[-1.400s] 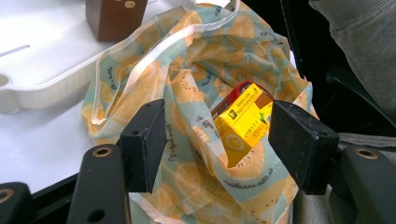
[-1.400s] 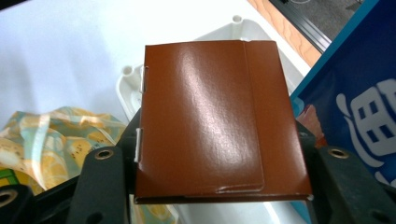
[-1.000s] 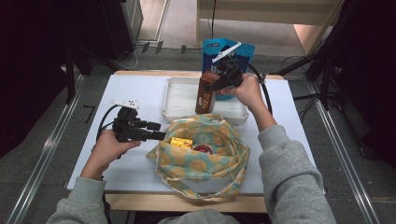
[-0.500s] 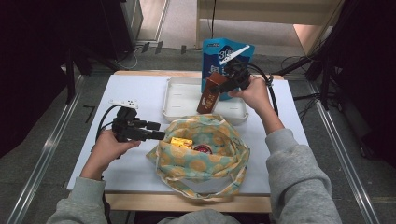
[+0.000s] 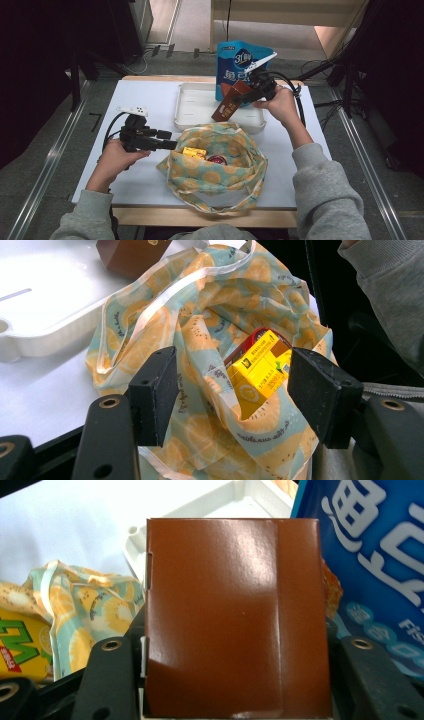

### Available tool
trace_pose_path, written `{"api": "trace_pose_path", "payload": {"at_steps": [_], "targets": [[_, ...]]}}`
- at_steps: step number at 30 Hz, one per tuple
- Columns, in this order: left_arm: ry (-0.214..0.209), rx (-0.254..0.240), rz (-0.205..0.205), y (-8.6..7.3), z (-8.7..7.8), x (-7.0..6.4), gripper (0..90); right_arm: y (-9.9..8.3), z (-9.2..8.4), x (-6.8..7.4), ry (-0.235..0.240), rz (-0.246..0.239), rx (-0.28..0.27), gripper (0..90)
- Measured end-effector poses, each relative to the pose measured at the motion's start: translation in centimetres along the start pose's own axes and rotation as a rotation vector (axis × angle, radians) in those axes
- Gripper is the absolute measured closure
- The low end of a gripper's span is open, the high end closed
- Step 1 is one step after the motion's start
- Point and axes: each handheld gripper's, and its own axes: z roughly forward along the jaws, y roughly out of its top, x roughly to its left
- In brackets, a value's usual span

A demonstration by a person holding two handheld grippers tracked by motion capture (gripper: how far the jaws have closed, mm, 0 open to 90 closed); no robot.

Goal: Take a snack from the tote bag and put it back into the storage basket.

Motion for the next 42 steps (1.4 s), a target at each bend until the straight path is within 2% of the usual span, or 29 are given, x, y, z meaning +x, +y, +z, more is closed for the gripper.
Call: {"api": "trace_pose_path", "payload": {"at_steps": [3,10,19,25,30,36,42], "targets": [[-0.011,0.001,0.002,0.1,0.1,-0.1,37.2,-0.5,-0.2,-0.2,0.003,0.008,-0.006,44.8],[-0.007,-0.004,-0.003,0.0,-0.1,0.0,37.2,-1.7,-0.7,-0.5,0.009,0.013,-0.018,44.9],[-0.018,-0.005,0.002,0.1,0.0,-0.2,37.3,-3.5,-1.3,-1.4,0.024,0.046,-0.029,44.9],[-0.014,-0.007,-0.002,0.1,-0.1,-0.1,37.3,-4.5,-1.4,-1.5,0.032,0.048,-0.017,45.0],[-0.013,-0.009,-0.005,0.1,-0.1,0.0,37.3,-5.4,-0.9,-1.9,0.040,0.057,-0.002,44.9],[-0.012,-0.006,-0.004,0.0,-0.1,0.1,37.3,-5.2,-0.1,-2.0,0.043,0.051,0.002,44.8],[-0.010,-0.004,-0.006,0.0,-0.1,0.2,37.3,-5.2,1.3,-2.2,0.077,0.062,-0.012,44.8]]}}
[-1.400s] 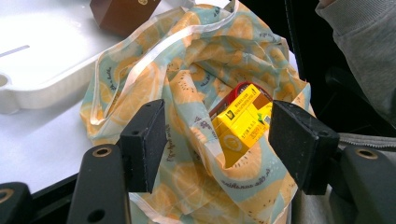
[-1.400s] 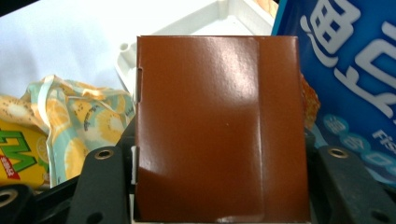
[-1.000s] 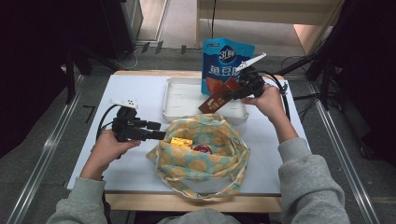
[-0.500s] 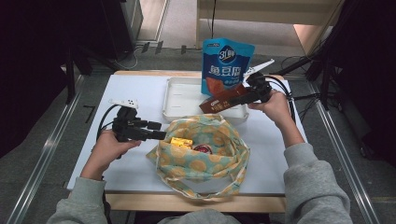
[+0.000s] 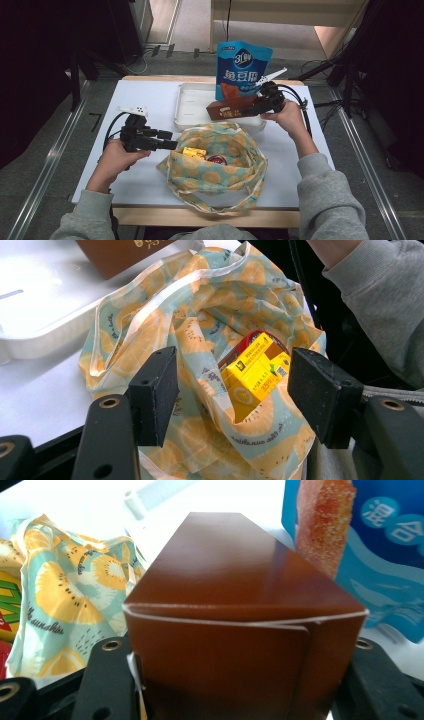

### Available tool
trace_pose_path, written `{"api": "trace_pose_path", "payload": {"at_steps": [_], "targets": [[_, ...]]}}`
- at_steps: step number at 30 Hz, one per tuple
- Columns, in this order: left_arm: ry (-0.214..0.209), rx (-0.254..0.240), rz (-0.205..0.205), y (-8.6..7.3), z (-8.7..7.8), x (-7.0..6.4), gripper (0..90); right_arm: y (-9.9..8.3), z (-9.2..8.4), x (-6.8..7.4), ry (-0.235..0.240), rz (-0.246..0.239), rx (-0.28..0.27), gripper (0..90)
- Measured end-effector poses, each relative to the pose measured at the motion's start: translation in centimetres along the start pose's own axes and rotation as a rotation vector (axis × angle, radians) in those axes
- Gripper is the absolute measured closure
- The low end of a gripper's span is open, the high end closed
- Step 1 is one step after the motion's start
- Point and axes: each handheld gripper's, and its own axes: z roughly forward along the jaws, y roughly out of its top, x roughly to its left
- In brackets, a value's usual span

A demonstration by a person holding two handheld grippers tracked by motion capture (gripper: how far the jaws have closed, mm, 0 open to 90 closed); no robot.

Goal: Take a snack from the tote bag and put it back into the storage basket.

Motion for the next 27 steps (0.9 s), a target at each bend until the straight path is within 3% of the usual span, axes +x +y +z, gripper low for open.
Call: {"api": "trace_pose_path", "payload": {"at_steps": [14,18,27], "targets": [[-0.001,-0.002,-0.003,-0.1,0.0,0.0,37.3,-0.3,2.5,-0.6,0.020,0.014,-0.027,43.9],[-0.001,-0.003,-0.005,-0.1,0.0,0.1,37.3,-0.4,3.0,-0.7,0.015,-0.006,-0.017,43.5],[-0.002,-0.001,-0.001,-0.1,0.0,0.1,37.3,-0.8,3.5,-1.0,0.014,0.001,0.003,42.1]]}}
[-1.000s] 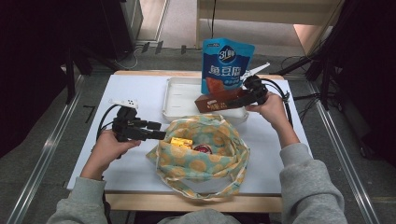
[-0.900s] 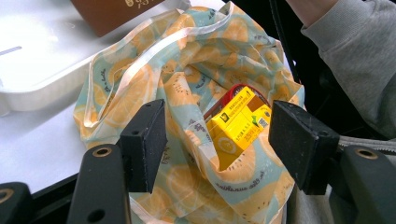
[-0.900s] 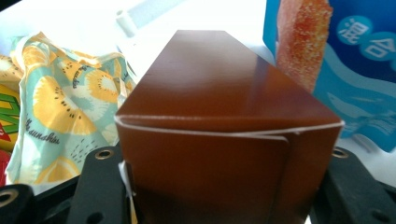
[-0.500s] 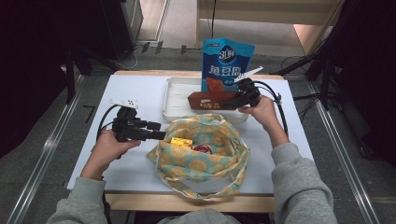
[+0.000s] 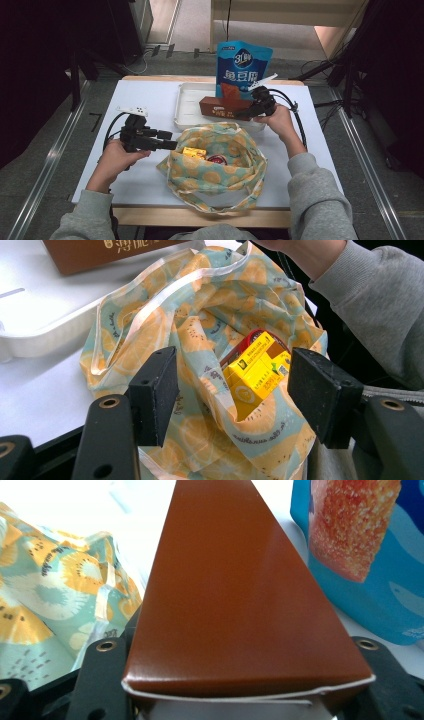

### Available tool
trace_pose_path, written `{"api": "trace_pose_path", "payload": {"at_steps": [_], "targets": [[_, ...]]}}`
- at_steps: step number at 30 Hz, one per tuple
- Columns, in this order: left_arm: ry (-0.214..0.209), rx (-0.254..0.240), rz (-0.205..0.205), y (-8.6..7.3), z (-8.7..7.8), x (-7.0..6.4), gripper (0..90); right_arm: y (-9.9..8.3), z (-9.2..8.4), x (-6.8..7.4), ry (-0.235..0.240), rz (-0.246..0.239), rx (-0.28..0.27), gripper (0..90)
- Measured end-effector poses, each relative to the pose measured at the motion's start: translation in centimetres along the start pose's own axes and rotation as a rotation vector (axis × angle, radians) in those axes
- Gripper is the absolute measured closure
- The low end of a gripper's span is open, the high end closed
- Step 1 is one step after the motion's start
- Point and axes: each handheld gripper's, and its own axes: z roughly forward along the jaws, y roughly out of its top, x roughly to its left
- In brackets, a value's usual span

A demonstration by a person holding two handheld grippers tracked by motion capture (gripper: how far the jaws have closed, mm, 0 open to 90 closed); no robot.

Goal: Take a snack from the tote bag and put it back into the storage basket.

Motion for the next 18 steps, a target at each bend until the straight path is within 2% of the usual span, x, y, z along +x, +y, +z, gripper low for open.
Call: {"api": "trace_pose_path", "payload": {"at_steps": [8,15,18], "targets": [[0.000,0.001,0.001,0.0,0.0,0.0,37.3,-0.4,0.5,-0.1,-0.018,-0.014,-0.004,41.1],[0.002,-0.001,0.001,0.0,0.0,0.0,37.4,-1.2,1.3,-0.4,-0.029,-0.009,0.048,39.8],[0.001,0.003,-0.001,0.0,0.1,0.0,37.4,-1.3,1.2,-0.5,-0.027,0.001,0.038,40.1]]}}
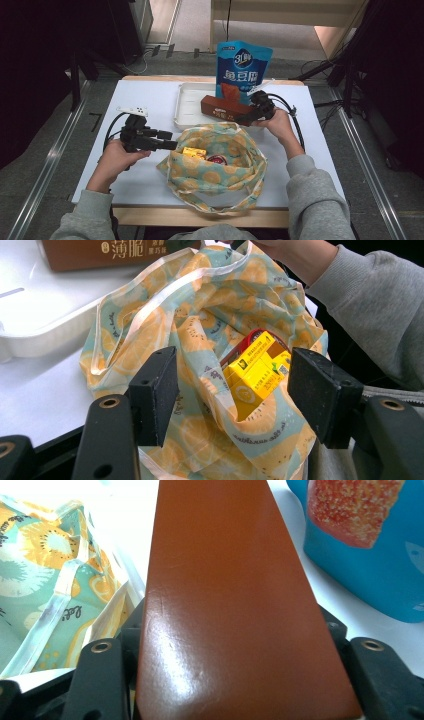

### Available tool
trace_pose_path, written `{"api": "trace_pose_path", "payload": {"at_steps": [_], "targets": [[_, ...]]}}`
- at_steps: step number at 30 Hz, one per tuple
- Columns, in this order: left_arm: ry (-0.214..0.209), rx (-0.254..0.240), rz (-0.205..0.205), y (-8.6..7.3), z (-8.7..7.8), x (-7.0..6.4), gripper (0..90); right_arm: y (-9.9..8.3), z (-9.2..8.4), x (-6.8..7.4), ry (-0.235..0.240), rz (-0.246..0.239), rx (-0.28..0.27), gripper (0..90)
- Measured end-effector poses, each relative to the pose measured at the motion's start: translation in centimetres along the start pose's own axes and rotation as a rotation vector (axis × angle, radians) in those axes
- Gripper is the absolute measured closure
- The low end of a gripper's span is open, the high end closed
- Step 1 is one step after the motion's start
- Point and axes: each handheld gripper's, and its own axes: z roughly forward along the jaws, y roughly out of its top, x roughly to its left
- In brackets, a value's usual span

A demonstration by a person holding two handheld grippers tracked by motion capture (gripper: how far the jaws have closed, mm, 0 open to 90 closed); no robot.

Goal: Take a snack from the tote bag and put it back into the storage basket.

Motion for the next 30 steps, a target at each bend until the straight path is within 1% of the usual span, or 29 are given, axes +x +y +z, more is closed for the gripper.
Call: {"api": "trace_pose_path", "payload": {"at_steps": [3,6,7,9,11,16,22,24,25,26,27,28,30], "targets": [[-0.001,-0.001,0.001,0.0,0.0,0.0,37.4,0.1,-0.1,0.0,-0.008,-0.001,0.003,38.0],[0.000,-0.002,0.000,0.0,-0.1,0.0,37.4,0.2,-0.3,-0.1,-0.005,0.016,-0.011,34.8],[0.001,-0.003,0.001,0.0,-0.1,0.0,37.4,0.2,-0.3,-0.1,-0.006,0.025,-0.010,33.9],[-0.001,-0.003,0.001,0.0,0.0,0.0,37.4,0.2,-0.4,-0.2,-0.016,0.026,-0.006,32.0],[0.001,0.001,0.001,0.0,0.0,0.0,37.3,0.2,-0.4,-0.2,-0.027,0.023,0.004,31.8],[0.003,0.002,-0.001,0.0,0.0,0.0,37.4,0.2,-0.7,-0.1,-0.022,0.026,-0.005,32.2],[0.005,0.001,0.000,0.0,0.0,0.0,37.4,0.4,-1.4,0.3,-0.031,0.027,-0.016,31.7],[0.005,0.000,0.000,0.0,0.0,0.0,37.4,0.5,-1.9,0.5,-0.038,0.021,-0.025,33.0],[0.005,0.000,0.001,0.0,-0.1,0.0,37.4,0.6,-2.3,0.7,-0.049,0.014,-0.030,34.5],[0.005,0.000,0.002,0.0,-0.1,0.0,37.4,0.7,-2.5,0.8,-0.048,0.013,-0.037,38.7],[0.006,0.000,0.002,0.0,-0.1,0.0,37.4,0.7,-2.8,0.8,-0.032,0.015,-0.042,41.3],[0.004,0.000,0.002,0.0,0.0,0.0,37.4,0.7,-3.1,1.0,-0.025,0.021,-0.048,42.0],[0.006,-0.001,0.001,0.0,-0.1,-0.1,37.4,0.8,-3.4,1.2,-0.027,0.016,-0.047,44.3]]}}
